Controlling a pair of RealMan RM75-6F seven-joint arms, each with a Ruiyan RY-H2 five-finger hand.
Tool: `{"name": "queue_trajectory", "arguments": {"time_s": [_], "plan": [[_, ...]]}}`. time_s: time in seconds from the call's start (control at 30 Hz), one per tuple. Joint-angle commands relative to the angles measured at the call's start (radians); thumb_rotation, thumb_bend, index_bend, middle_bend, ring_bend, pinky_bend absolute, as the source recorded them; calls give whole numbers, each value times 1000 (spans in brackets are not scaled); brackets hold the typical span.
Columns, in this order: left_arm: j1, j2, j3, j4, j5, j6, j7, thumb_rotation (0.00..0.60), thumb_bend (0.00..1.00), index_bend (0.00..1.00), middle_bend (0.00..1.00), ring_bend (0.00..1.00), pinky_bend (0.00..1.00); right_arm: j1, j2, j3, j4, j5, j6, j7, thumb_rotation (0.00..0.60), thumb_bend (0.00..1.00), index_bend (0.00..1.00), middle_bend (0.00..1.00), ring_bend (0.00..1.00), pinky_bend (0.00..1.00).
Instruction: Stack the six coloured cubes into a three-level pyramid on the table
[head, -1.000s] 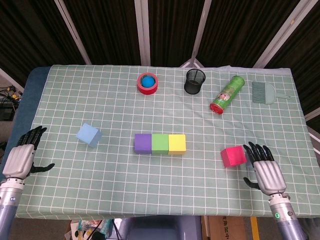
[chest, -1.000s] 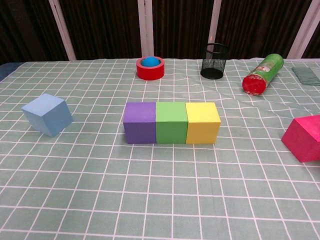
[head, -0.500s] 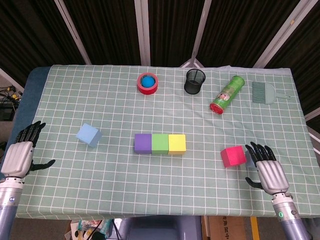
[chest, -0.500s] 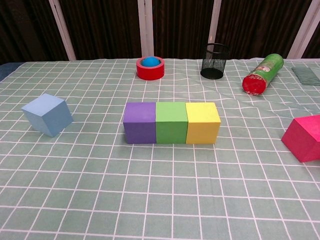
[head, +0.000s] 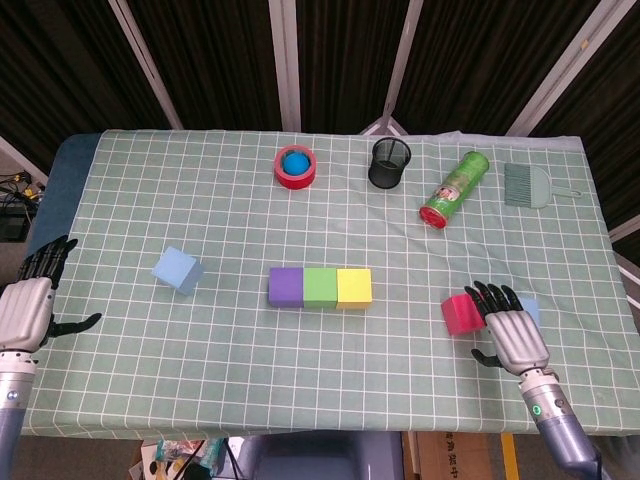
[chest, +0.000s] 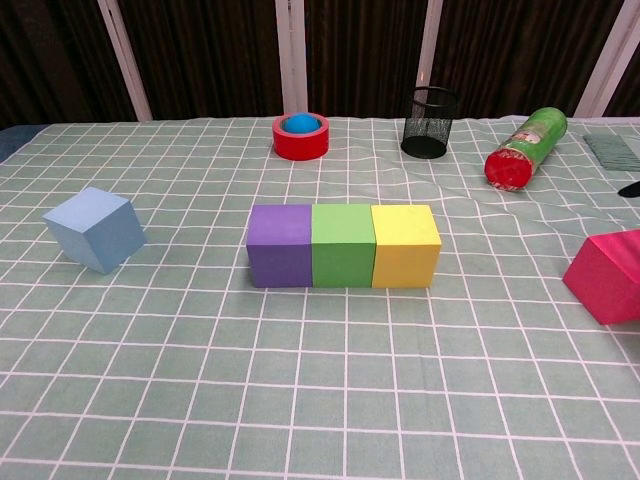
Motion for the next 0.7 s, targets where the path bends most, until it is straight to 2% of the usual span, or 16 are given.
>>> {"name": "queue_trajectory", "arguments": {"time_s": [0.03, 0.2, 0.7], "plan": [[0, 0, -1, 2, -3, 0, 0, 600, 103, 0, 0, 0, 65, 23, -20, 20, 33, 36, -43, -25, 600, 236, 0, 88, 30, 0], [0, -2, -4, 9, -14, 1, 3, 600, 103, 0, 0, 0, 65, 37, -36, 35, 68, 74, -96, -15, 600, 235, 0, 91, 30, 0], [-2, -13, -7, 17, -25, 5, 23, 600, 103, 0, 0, 0, 65, 59, -80, 53, 138, 3, -124, -2, 600, 235, 0, 91, 31, 0]]}}
